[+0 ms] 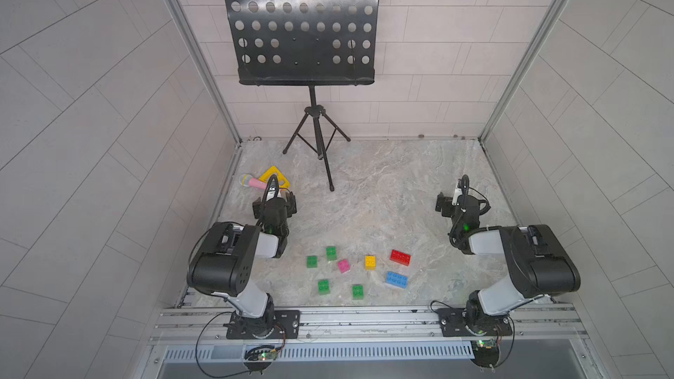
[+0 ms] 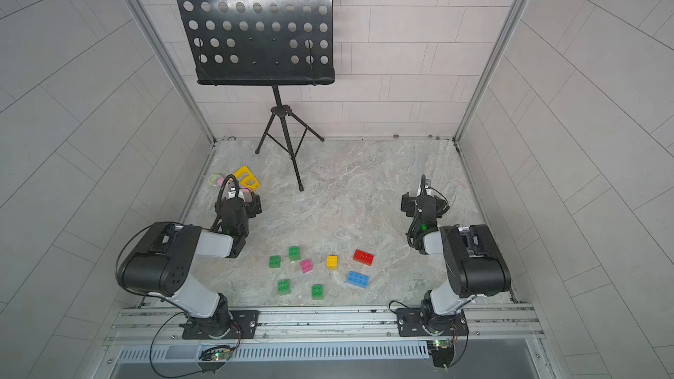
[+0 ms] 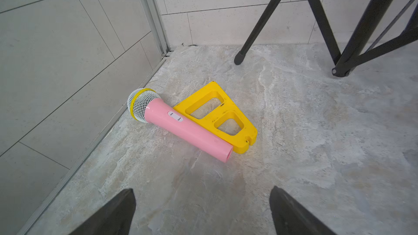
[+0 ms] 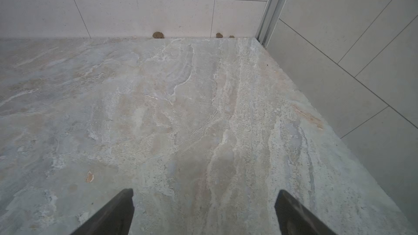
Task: Assemble the letter r with lego
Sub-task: Pick up the lego brick from the center of the board.
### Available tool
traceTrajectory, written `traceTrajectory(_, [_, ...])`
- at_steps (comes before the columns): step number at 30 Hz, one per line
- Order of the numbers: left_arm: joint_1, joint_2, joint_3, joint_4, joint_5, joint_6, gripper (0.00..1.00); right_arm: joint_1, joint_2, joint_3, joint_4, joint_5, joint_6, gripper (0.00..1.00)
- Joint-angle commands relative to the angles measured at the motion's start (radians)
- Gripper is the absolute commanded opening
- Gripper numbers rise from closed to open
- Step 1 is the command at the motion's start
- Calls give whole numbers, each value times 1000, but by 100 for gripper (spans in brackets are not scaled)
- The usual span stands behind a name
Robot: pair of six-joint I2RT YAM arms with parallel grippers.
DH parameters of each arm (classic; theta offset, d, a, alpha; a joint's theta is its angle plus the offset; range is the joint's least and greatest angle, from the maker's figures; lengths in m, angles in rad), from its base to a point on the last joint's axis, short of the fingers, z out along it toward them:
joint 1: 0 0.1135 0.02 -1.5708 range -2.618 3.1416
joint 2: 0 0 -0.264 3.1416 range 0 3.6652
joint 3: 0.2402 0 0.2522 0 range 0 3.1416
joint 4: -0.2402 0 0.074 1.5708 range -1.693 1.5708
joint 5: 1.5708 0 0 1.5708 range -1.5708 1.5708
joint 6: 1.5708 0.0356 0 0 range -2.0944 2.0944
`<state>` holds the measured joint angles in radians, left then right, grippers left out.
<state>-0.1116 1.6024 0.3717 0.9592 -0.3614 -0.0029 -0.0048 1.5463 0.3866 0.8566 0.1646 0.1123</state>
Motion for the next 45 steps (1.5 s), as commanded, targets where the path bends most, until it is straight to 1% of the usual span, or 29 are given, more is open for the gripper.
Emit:
traceTrajectory(1, [4,-15,8,4,6,9,100,2,-17,-9,10,12,5,100])
traceTrajectory(10, [10,-12,9,8,13,10,100,3,-16,-9,10,11,4,100])
traceTrajectory(17, [41,-18,26,-36,74,-10,100,2,-16,-10,11,12,3,100])
traceTrajectory(21, [46,-18,27,-42,78,-13,100,-2,-14,-5,5,6,8,100])
traceTrajectory(23, [41,-33,14,-18,65,-9,100,0,-16,-5,2,7,5,100])
traceTrajectory(24, [34,-61,-8,2,41,-10,100,7,-21,-12,25,31,-1,100])
traceTrajectory(25, [28,-96,-23,-1,21,-8,100,27,-42,-13,43,93,-7,100])
traceTrajectory(26, [12,-145,-30,-33,-9,-6,100,61,-89,13,-70,182,-18,100])
traceTrajectory(27, [-2,-197,-18,-96,-24,4,100,87,-156,68,-231,243,-16,100])
traceTrajectory(28, [-15,-240,2,-161,-31,21,100,96,-216,137,-428,271,39,100])
traceTrajectory(29, [-39,-291,28,-232,-47,55,100,92,-275,227,-681,282,199,100])
traceTrajectory(30, [-63,-341,61,-318,-73,66,100,84,-305,333,-860,281,321,100])
traceTrajectory(31, [-71,-388,91,-404,-84,48,100,75,-320,389,-948,239,349,100])
traceTrajectory(32, [-74,-438,132,-517,-85,5,100,71,-334,441,-1051,138,322,100])
traceTrajectory(33, [-76,-483,177,-647,-80,-36,100,74,-344,465,-1101,38,294,99])
traceTrajectory(35, [-76,-546,273,-896,-51,-77,100,92,-345,517,-1203,-89,303,94])
traceTrajectory(36, [-78,-567,322,-1015,-43,-109,100,116,-332,565,-1306,-119,309,92])
traceTrajectory(39, [-77,-576,438,-1309,48,-156,100,208,-275,704,-1605,-105,348,95])
traceTrajectory(41, [-78,-550,487,-1456,138,-189,100,253,-268,730,-1701,-161,406,97])
traceTrajectory(42, [-77,-537,508,-1526,187,-203,100,282,-279,724,-1723,-215,427,96])
traceTrajectory(43, [-77,-528,525,-1583,222,-217,100,313,-295,712,-1726,-270,434,93])
traceTrajectory(45, [-80,-524,544,-1682,269,-245,100,396,-330,690,-1744,-303,516,86])
